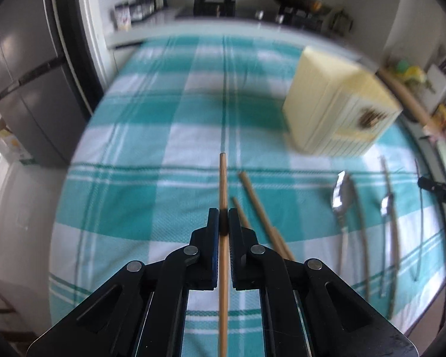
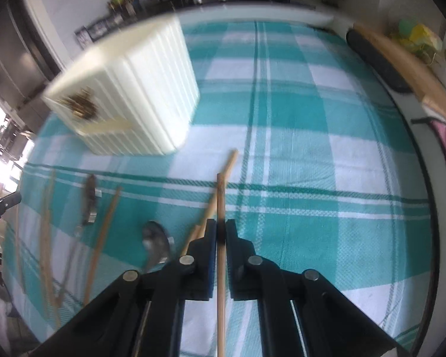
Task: Organize utensils
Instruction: 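Lift the chopstick with the right tool and drop it into the cream holder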
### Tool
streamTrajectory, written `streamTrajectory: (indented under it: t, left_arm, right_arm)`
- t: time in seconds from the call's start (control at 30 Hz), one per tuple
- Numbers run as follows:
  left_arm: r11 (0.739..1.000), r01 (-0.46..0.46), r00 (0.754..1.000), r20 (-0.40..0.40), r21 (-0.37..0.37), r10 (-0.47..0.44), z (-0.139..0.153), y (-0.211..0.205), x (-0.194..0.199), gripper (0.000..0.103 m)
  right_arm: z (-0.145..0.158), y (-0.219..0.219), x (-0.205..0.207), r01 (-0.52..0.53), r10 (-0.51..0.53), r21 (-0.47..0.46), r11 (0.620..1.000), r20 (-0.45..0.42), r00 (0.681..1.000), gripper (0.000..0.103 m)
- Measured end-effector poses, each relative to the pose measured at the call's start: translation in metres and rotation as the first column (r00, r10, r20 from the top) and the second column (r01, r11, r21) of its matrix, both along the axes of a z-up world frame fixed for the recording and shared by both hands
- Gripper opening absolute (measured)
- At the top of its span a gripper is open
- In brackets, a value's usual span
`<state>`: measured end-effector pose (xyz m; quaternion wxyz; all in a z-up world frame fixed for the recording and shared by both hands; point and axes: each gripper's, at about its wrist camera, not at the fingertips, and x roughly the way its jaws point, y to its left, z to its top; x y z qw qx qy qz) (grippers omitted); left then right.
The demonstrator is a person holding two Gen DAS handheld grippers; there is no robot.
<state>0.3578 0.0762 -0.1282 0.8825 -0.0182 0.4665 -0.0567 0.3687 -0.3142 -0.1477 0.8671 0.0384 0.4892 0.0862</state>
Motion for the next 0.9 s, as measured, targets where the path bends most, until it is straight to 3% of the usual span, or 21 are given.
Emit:
streamTrajectory:
  t: [0.23, 0.37, 0.53, 0.6, 0.67, 0.77, 0.8, 0.9]
  left_arm:
    - [0.989, 0.101, 0.973, 0.218, -0.106, -0.076, 0.095, 0.002, -0.034, 0.005]
    - [0.979, 0.135, 0.948, 0.308, -0.152, -0.083, 0.143, -0.007, -0.032, 0.004]
    - [0.975, 0.150, 0.894, 0.443, -0.166, -0.062, 0.217, -0.032, 0.007, 0.004]
    - [0.971, 0.146, 0.886, 0.461, -0.189, -0.044, 0.236, -0.044, 0.025, 0.004]
    - [0.966, 0.148, 0.885, 0.464, -0.210, -0.034, 0.246, -0.057, 0.045, 0.004]
    - [0.970, 0.138, 0.891, 0.454, -0.201, -0.032, 0.244, -0.076, 0.067, 0.004]
    - [0.972, 0.132, 0.897, 0.441, -0.193, -0.034, 0.240, -0.082, 0.074, 0.004]
    - [0.980, 0.118, 0.928, 0.369, -0.158, -0.052, 0.211, -0.102, 0.099, 0.004]
  right_arm:
    - [0.093, 0.008, -0.053, -0.063, 0.063, -0.010, 0.998, 0.205, 0.977, 0.006]
    - [0.134, 0.008, -0.056, -0.044, 0.046, -0.014, 0.999, 0.316, 0.948, 0.006]
    - [0.209, 0.020, -0.030, -0.025, 0.012, 0.020, 0.999, 0.491, 0.871, 0.006]
    - [0.236, 0.028, -0.011, -0.028, 0.002, 0.039, 0.999, 0.544, 0.839, 0.006]
    - [0.255, 0.036, 0.008, -0.029, -0.007, 0.053, 0.998, 0.585, 0.811, 0.006]
    - [0.258, 0.050, 0.031, -0.032, -0.002, 0.045, 0.998, 0.609, 0.793, 0.006]
    - [0.254, 0.054, 0.036, -0.033, 0.004, 0.036, 0.999, 0.609, 0.793, 0.006]
    - [0.224, 0.069, 0.062, -0.031, 0.020, 0.011, 0.999, 0.545, 0.838, 0.006]
